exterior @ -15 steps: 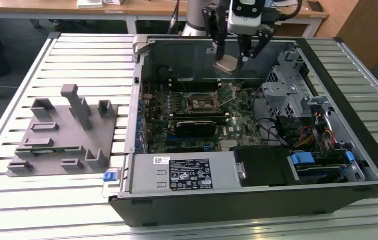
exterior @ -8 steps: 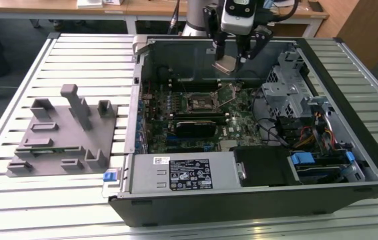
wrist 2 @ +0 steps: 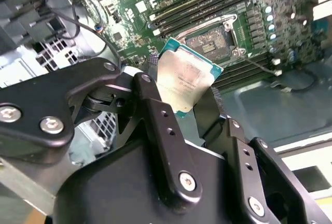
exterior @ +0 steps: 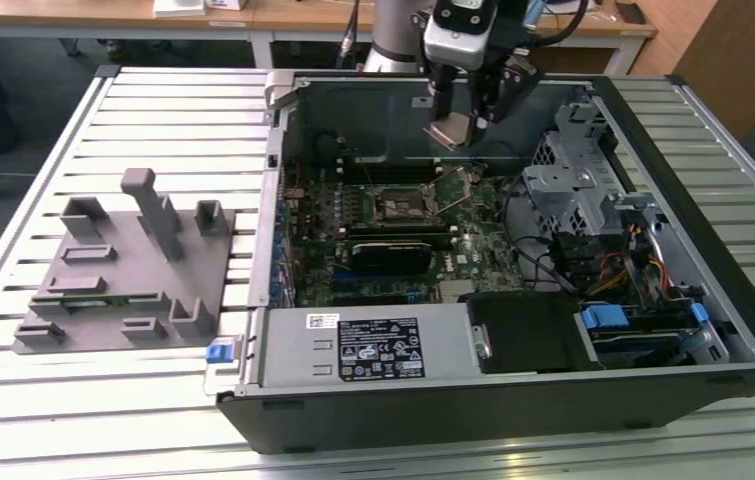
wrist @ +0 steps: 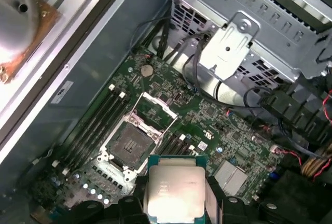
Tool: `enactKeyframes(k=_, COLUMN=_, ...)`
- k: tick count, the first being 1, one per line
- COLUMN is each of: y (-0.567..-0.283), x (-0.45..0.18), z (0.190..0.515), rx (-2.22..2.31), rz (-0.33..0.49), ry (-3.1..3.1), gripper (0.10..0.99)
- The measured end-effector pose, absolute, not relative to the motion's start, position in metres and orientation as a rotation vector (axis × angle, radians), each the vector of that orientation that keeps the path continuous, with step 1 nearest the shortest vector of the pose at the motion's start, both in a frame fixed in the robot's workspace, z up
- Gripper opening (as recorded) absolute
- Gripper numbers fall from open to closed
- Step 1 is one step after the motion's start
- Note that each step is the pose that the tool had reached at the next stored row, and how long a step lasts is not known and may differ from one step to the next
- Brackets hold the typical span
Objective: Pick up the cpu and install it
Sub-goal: 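Place the cpu into insertion slot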
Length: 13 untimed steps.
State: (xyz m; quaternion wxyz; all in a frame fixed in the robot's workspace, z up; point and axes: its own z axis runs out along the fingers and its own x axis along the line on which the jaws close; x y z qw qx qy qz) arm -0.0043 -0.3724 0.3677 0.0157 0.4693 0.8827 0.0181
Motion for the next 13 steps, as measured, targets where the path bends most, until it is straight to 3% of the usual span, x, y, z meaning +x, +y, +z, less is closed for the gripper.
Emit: enactKeyframes(k=13, y=-0.3723, x=-0.0043, z=0.3608, rx=1.756, rz=0.05, ry=2.562, gripper=0.525)
